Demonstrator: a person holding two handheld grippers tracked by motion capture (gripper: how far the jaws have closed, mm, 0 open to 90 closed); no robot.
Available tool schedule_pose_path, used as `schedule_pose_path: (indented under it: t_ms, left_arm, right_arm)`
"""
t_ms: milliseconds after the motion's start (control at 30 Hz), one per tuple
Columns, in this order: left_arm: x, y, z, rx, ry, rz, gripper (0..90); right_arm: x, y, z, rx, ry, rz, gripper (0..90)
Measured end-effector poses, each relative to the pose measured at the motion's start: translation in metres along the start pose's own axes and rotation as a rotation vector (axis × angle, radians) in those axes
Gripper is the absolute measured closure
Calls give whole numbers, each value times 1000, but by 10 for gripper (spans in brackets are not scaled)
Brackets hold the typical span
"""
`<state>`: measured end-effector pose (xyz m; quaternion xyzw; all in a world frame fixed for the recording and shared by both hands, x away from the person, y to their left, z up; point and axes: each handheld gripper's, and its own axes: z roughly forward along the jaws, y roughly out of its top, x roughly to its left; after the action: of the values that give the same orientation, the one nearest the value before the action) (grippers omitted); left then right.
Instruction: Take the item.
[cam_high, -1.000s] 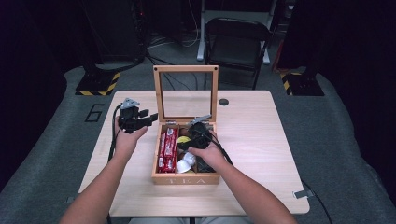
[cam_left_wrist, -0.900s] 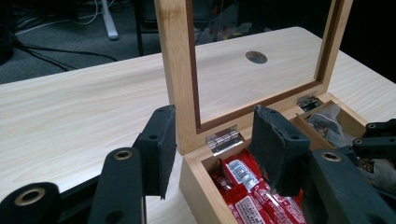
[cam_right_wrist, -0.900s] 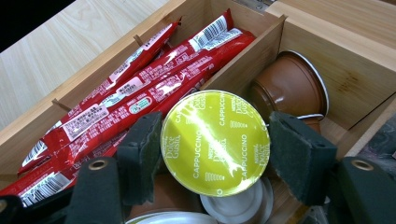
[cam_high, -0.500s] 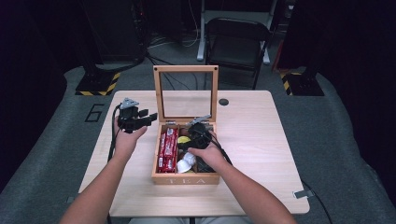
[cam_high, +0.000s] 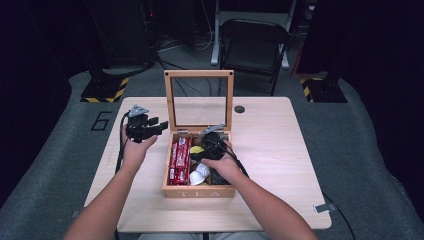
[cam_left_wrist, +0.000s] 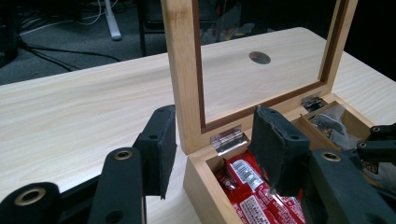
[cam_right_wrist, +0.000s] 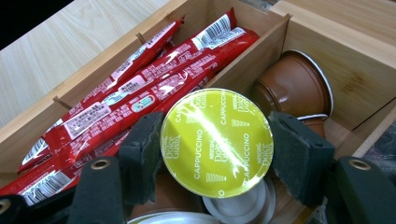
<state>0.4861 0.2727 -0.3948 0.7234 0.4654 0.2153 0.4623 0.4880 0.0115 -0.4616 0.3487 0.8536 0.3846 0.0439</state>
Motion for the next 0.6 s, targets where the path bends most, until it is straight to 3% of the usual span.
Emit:
schedule_pose_path:
  t_ms: [300,600]
  left_arm:
    - [0,0,0,-3,2,1,502]
    - [1,0,-1,0,6,-2,502]
  right_arm:
    - [5,1,-6,-28,-23,-45,374]
    - [9,7,-14,-48,-28,-54,374]
